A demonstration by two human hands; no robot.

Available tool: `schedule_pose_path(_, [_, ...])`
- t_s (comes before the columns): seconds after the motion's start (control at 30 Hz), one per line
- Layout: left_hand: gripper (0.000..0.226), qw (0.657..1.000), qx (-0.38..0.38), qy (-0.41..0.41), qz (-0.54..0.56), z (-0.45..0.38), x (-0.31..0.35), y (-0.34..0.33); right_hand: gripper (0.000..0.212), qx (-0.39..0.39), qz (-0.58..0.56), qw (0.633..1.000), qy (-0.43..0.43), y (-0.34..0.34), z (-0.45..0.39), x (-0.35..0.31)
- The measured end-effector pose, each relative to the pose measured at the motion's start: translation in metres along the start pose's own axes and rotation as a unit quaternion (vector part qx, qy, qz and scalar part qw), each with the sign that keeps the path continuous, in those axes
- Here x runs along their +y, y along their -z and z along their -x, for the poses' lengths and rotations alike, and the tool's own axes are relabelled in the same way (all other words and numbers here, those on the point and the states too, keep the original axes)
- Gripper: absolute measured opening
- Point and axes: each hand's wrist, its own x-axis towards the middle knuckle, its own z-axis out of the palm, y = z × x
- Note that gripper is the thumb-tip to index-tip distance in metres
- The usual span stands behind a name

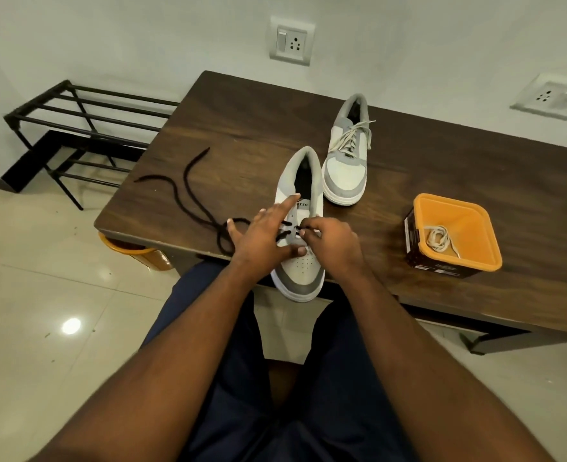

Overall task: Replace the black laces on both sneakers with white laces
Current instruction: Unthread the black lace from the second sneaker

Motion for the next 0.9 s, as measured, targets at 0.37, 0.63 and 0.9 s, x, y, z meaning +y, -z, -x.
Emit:
schedule_pose_path(0.37, [0.085, 1.0, 0.009, -0.002, -0.027, -0.007, -0.022, 0.006, 0.011, 0.202, -0.347, 0.908, -0.123, -0.032, 0.03, 0.015])
schedule_pose_path(0.63, [0.089, 0.999, 0.036, -0.02, 0.003, -0.007, -0.016, -0.01, 0.019, 0.072, 0.059, 0.994, 0.065, -0.015, -0.008, 0.002])
schedule_pose_path(0.9, [0.095, 0.999, 0.042, 0.009, 0.011, -0.007, -0.022, -0.014, 0.012, 0.245, -0.281, 0.92, -0.117, -0.018, 0.024, 0.013])
